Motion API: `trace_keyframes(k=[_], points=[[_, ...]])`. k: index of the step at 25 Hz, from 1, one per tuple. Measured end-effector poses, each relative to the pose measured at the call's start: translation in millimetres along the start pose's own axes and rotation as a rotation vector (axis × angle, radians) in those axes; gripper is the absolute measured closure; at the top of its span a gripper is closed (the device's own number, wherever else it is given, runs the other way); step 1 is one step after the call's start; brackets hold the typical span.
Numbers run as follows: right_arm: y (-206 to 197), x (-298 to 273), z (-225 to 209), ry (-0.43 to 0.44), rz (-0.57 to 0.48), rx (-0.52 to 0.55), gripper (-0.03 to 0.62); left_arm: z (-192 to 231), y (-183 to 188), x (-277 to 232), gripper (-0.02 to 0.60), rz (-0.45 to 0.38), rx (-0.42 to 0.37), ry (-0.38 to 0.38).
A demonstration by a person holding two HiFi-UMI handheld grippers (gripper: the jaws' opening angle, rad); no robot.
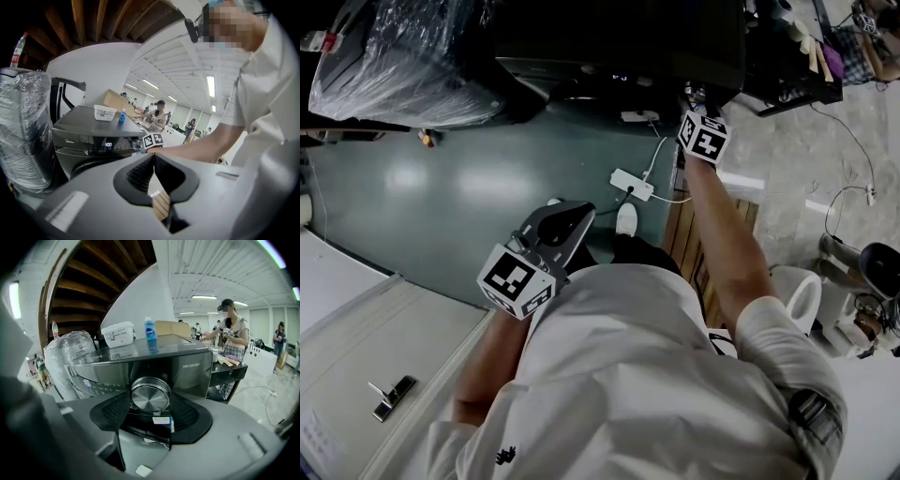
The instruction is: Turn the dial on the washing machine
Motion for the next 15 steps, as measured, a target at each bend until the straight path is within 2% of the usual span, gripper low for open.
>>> trace_keyframes(k=[7,10,12,15], points=[[-3,-3,-8,0.079,-0.038,-0.234,0.341,3,-3,2,0.525,0.011,0.001,-0.002],[-5,-2,-11,0.106,-0.046,-0.294,0.341,2,-4,3,0.525,0.014,0.013,-0.001],[-3,0,-11,0.108,-0.052,-0.279,0.341,3,-4,4,0.525,0.013,0.014,-0.001],[0,6,-9,0.085,-0.062,-0.17,0.339,5,-3,5,0.525,0.013,0.005,-0.006]])
Point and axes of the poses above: the fingertips, and each gripper's own axes: x backward along the fingers, z to its left, y out of its top, the point moved 7 cm from there along x, backward along the fingers, and after that the axes turned 9 degrees about -x, right-handed, at the moved point
